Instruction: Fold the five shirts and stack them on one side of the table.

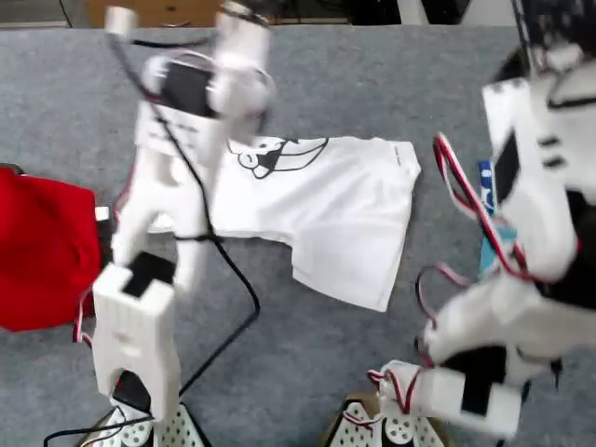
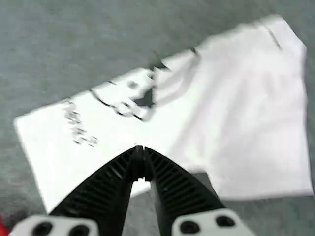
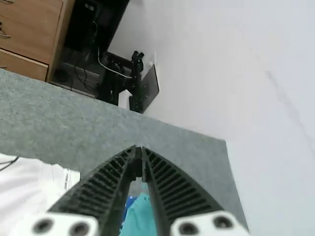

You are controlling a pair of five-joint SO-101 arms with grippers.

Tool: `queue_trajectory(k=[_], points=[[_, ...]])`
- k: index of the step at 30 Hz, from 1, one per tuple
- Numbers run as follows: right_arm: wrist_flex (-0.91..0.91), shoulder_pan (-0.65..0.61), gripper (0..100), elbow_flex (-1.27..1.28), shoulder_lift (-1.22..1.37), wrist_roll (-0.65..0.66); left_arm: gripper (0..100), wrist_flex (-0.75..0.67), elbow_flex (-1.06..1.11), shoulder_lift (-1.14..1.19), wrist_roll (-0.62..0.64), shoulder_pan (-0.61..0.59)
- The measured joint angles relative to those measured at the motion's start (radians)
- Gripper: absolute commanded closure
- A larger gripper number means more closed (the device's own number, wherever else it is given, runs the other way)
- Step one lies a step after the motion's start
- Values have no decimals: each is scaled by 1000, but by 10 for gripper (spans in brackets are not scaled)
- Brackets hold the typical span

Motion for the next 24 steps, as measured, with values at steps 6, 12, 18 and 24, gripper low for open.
queue_trajectory(k=[6, 12, 18, 24], points=[[0, 63, 994, 305, -236, -2, 829, 0, 328, -43, -97, 235], [0, 100, 994, 549, -402, -2, 821, -26, 491, -44, -143, 354], [0, 127, 994, 680, -551, 2, 819, -80, 578, -44, -169, 473], [0, 184, 994, 766, -651, 61, 792, -245, 726, -44, -169, 514]])
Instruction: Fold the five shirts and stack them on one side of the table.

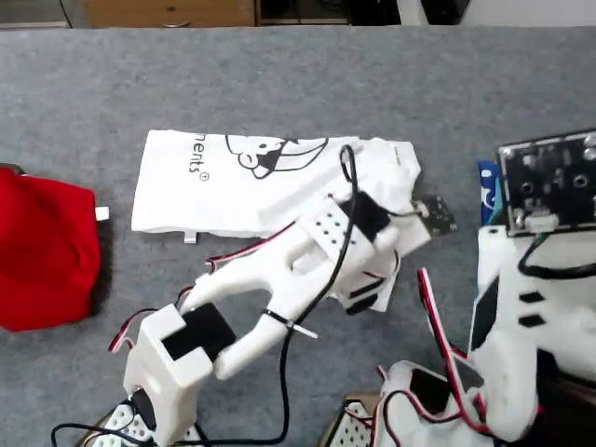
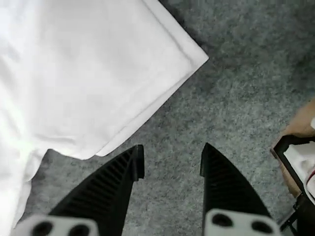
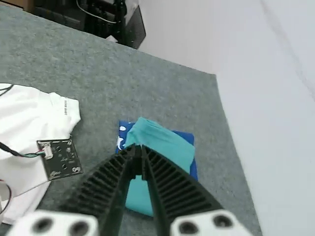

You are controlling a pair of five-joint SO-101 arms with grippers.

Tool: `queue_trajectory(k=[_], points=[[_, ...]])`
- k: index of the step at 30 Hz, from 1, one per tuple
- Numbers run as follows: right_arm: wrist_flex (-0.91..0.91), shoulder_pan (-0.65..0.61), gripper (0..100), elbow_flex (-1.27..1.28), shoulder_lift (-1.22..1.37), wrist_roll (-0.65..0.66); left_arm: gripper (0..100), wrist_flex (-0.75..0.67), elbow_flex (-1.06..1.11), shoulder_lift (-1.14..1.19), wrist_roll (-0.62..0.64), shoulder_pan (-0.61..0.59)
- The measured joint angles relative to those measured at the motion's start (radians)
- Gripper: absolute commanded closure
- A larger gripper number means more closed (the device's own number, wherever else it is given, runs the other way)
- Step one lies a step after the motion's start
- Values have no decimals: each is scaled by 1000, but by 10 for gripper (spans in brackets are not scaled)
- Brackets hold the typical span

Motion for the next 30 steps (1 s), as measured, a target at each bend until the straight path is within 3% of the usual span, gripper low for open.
queue_trajectory(k=[6, 14, 30], points=[[0, 78, 994, 60, -64, 58, 793, -115, 97, 0, -29, 21], [0, 94, 994, 75, -89, 64, 793, -281, 210, 0, -72, 20], [0, 94, 994, 75, -89, 64, 794, -298, 209, 20, -153, -58]])
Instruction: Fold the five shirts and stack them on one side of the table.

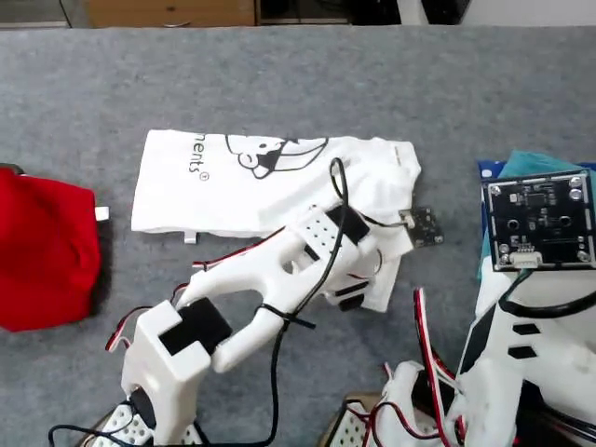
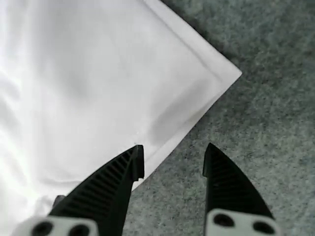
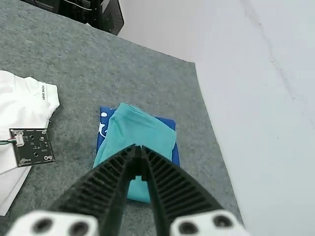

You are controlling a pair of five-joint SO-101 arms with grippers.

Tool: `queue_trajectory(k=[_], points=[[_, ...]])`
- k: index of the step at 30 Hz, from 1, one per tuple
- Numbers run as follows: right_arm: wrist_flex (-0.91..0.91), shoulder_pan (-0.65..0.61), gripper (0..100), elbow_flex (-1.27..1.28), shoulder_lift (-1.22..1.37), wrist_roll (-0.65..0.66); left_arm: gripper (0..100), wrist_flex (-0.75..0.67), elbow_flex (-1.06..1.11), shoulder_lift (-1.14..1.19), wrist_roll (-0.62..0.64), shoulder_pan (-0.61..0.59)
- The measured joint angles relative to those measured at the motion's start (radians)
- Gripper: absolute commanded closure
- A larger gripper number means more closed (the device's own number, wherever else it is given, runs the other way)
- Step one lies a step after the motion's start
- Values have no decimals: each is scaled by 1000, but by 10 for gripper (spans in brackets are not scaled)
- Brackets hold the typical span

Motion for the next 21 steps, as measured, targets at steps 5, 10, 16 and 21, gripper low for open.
queue_trajectory(k=[5, 10, 16, 21], points=[[0, 0, 994, 0, 0, 0, 831, -40, -17, 100, -2, 0], [0, 0, 994, 0, 0, 0, 981, -35, -72, 135, -2, -2], [0, 0, 994, 0, 0, 0, 982, -8, -109, 140, 0, 0], [0, 0, 994, 0, 0, 0, 982, 71, -172, 141, 0, -2]])
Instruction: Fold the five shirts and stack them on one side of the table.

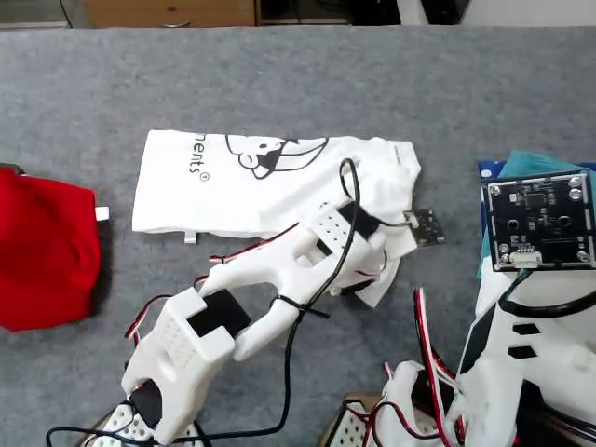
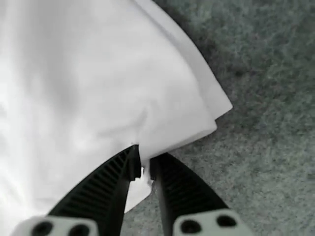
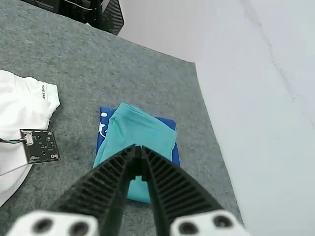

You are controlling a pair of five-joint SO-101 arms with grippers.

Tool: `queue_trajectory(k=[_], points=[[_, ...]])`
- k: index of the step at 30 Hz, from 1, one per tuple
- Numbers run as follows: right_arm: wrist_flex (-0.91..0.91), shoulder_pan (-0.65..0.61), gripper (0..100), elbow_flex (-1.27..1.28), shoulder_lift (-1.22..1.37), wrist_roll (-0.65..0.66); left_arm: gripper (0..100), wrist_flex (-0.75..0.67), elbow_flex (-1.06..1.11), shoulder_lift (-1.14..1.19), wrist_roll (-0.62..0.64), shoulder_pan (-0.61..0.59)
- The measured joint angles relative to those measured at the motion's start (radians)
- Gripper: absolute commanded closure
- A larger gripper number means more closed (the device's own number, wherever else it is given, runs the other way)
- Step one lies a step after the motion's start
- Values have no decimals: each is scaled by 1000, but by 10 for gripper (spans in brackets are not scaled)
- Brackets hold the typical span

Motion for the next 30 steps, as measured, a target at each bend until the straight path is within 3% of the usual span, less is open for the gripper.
queue_trajectory(k=[17, 30], points=[[0, 0, 994, 32, 0, 0, 982, 91, -232, -21, 0, -109], [0, 3, 994, 32, 0, 0, 982, -20, -305, 72, -3, -204]])
